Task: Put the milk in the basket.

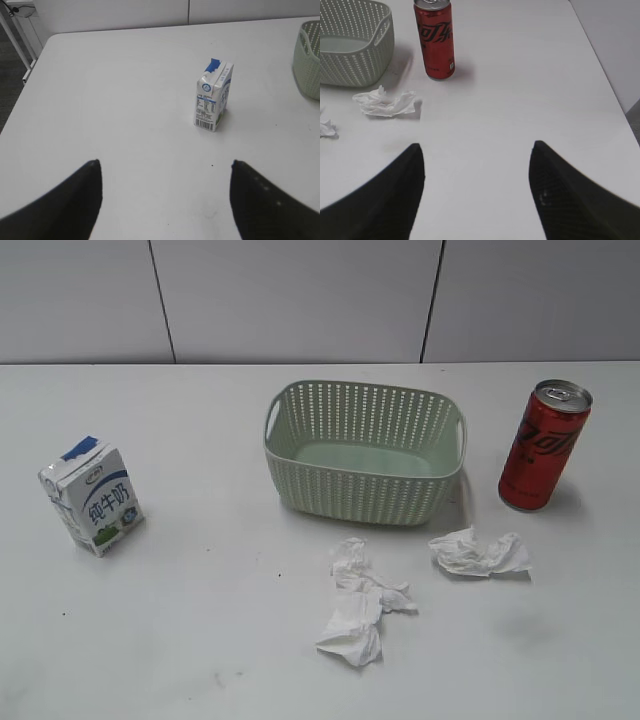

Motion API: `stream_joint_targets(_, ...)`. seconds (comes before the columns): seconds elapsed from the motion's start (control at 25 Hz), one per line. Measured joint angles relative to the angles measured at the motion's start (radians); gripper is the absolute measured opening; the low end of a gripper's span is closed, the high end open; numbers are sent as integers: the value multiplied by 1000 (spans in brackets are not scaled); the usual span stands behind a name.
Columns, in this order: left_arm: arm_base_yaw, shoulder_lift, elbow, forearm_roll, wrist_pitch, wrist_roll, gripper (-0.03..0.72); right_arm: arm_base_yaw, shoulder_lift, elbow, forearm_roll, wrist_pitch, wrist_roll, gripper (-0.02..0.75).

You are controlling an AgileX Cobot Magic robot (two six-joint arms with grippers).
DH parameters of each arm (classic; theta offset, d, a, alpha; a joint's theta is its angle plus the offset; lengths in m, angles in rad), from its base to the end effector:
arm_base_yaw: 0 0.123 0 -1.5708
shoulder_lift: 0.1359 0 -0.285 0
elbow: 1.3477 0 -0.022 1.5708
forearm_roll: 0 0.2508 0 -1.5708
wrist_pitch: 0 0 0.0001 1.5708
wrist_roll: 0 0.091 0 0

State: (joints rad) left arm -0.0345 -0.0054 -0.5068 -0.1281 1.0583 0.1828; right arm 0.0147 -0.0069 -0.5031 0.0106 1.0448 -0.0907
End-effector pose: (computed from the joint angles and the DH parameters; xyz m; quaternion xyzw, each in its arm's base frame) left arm -0.0071 -0.0099 0.2799 0.0947 0.8424 -0.0248 0.5300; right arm -0.0056 0.0008 0.2794 -0.0448 0.8452 -0.0149 0.5323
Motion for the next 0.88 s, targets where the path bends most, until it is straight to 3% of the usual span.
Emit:
stream_joint_targets(0.52, 0, 0, -5, 1, -15, 3, 588, 0, 0, 0, 0, 1, 0, 512)
stream_joint_targets(0.68, 0, 39, -29, 0, -102, 30, 587, 0, 0, 0, 0, 0, 0, 512)
stream_joint_targets(0.88, 0, 245, -35, -27, -251, 38, 588, 0, 0, 0, 0, 0, 0, 512)
